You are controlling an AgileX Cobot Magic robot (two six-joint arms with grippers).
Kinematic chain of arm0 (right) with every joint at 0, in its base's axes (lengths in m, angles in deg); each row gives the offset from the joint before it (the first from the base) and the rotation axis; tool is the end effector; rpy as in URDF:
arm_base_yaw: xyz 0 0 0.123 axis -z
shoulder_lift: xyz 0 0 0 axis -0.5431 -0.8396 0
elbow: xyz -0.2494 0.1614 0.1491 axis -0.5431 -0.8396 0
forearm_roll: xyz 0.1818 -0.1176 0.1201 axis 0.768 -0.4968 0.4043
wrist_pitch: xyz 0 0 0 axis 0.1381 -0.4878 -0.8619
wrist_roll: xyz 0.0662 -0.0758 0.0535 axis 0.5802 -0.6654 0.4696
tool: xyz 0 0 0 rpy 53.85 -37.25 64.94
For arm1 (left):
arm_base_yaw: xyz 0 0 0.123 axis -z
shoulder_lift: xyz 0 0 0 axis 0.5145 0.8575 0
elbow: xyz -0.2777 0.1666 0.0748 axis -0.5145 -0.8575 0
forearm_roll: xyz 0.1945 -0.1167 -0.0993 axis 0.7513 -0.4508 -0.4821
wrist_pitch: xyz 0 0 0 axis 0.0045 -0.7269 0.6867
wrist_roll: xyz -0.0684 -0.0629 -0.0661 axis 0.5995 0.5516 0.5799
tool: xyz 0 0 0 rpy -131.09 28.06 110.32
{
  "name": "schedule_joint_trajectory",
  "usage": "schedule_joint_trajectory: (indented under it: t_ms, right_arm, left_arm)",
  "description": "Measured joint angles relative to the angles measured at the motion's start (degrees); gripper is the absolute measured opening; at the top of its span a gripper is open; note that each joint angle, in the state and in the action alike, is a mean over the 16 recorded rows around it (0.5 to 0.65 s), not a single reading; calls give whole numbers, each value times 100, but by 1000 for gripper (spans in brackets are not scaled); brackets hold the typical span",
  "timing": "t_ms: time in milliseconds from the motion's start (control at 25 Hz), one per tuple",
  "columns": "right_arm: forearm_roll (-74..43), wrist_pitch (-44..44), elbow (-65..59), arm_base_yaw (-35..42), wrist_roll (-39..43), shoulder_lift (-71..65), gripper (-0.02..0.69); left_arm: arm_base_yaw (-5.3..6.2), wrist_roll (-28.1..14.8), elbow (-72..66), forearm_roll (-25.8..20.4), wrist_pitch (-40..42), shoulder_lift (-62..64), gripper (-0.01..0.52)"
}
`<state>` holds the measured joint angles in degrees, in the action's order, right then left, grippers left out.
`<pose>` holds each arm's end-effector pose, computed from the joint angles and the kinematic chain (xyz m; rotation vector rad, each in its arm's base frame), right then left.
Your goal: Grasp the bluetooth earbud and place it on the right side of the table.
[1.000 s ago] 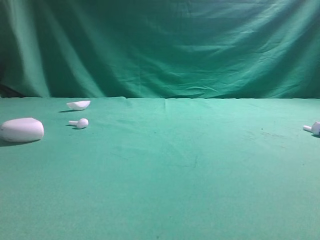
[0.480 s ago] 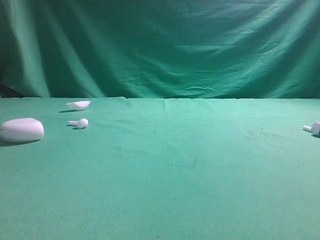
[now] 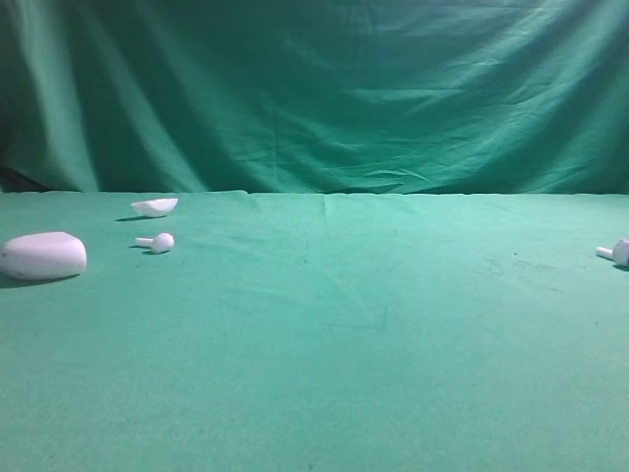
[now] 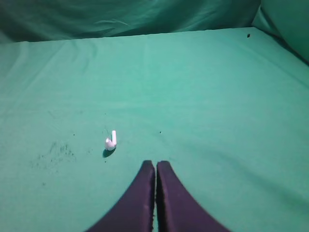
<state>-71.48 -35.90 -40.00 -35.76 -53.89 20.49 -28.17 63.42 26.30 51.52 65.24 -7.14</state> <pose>0.0229 0.0005 0.1670 -0.0268 1.8601 0.0400 0.0231 -0.0012 0.1682 0.1146 1.8409 0.0180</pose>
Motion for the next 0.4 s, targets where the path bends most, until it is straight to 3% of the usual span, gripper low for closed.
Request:
schedule_joint_trajectory:
  t_ms: [400]
  right_arm:
    - [0,-71,-41,0,1,0,0]
  left_arm:
    - [0,0,0,0,0,0,0]
